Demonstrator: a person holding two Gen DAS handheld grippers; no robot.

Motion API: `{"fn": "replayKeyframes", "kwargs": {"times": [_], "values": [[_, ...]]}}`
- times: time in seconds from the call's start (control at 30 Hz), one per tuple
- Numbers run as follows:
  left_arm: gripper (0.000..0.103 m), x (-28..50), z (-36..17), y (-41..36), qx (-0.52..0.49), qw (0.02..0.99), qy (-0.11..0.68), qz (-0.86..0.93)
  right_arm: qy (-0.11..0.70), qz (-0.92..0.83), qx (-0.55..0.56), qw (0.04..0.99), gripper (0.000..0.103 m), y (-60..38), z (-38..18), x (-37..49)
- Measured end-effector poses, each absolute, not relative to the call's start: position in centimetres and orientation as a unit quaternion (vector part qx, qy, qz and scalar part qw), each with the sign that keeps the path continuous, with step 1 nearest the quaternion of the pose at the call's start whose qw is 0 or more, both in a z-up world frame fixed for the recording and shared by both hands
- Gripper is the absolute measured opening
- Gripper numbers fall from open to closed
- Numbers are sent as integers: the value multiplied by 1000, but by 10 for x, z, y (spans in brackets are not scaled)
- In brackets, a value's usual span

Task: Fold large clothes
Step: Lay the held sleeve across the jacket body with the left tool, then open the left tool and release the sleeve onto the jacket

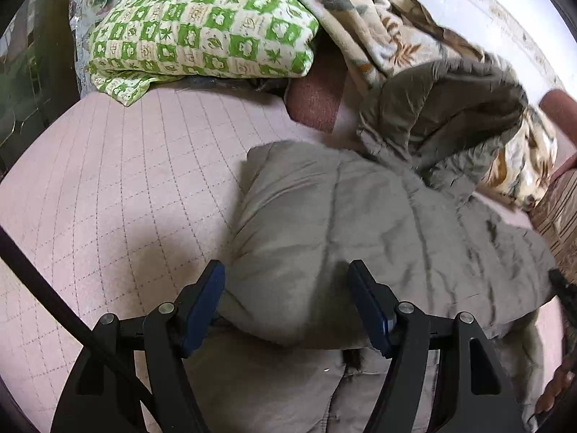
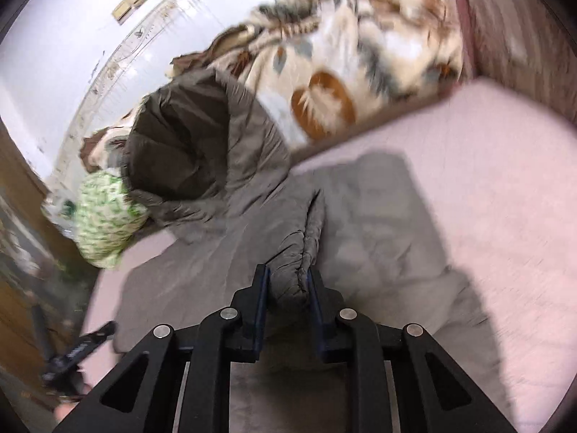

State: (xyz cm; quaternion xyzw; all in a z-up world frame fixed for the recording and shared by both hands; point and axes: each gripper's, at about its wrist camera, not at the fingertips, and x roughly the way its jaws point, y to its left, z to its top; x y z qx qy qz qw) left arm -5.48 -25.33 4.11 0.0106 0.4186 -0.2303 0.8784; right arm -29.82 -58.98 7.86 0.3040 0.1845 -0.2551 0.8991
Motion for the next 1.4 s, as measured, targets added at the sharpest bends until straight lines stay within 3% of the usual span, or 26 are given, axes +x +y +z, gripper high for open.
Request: {"fn": "replayKeyframes", "kwargs": {"times": [0.3, 0.4, 0.57, 0.63, 0.73, 0.97, 1.17, 1.4], "values": [[70, -56, 25, -263, 61, 873, 436, -210, 286, -291, 297, 863, 25, -603, 34, -273], [70, -58, 33, -261, 59, 879, 426, -205, 286, -298, 290, 863, 31, -599, 36, -276], [70, -79, 69, -260, 56, 908, 359, -209, 248, -330, 271, 869, 55, -582, 62, -290], [70, -89, 78, -266, 61, 913, 339, -218, 217, -350, 237, 880, 61, -568, 78, -298], [70, -103, 78, -285, 79, 907, 335, -245, 182, -339, 177, 906, 65, -544, 96, -294], [70, -110, 40, -316, 112, 883, 381, -249, 260, -288, 151, 909, 66, -534, 68, -253], [80, -115, 26, -326, 141, 889, 375, -223, 310, -291, 170, 889, 67, -546, 40, -241], [92, -108, 21, -317, 120, 887, 387, -220, 329, -302, 127, 886, 77, -536, 31, -229]]}}
